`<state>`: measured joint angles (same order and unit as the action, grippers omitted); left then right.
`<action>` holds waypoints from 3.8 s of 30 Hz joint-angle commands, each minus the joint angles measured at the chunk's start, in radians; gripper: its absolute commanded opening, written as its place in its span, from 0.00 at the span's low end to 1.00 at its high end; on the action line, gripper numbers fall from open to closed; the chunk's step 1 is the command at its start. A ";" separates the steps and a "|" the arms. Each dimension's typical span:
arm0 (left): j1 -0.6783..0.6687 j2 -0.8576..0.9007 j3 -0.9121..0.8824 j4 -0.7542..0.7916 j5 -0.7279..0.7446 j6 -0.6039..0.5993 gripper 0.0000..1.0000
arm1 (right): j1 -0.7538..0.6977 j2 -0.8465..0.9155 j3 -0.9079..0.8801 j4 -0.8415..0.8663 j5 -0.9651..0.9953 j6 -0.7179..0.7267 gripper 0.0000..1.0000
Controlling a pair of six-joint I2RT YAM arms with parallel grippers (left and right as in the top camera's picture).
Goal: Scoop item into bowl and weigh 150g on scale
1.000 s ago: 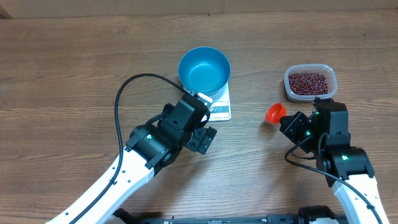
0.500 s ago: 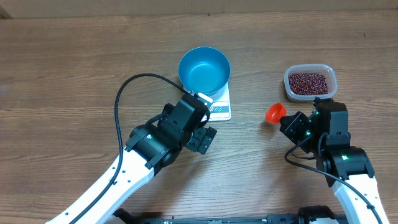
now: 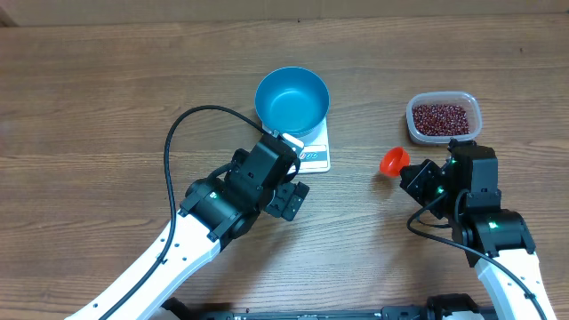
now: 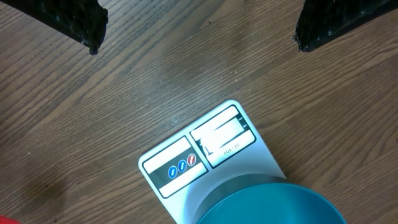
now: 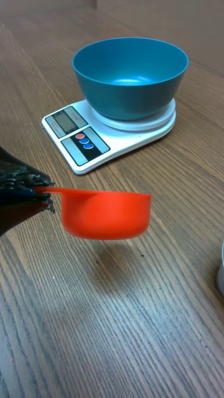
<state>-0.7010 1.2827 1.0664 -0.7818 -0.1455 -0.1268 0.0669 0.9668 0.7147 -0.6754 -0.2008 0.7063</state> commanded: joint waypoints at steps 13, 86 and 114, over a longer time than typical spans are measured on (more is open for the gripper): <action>-0.006 -0.039 -0.004 -0.030 0.054 0.050 1.00 | 0.004 -0.011 0.029 -0.011 0.016 -0.004 0.04; 0.145 -0.205 -0.077 0.008 0.087 0.011 1.00 | 0.004 -0.011 0.029 0.004 -0.002 0.003 0.04; 0.145 -0.205 -0.077 0.088 0.081 0.041 0.99 | 0.004 -0.011 0.029 0.006 -0.001 -0.001 0.04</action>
<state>-0.5610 1.0756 0.9993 -0.7162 -0.0494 -0.1040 0.0673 0.9668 0.7147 -0.6743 -0.2050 0.7067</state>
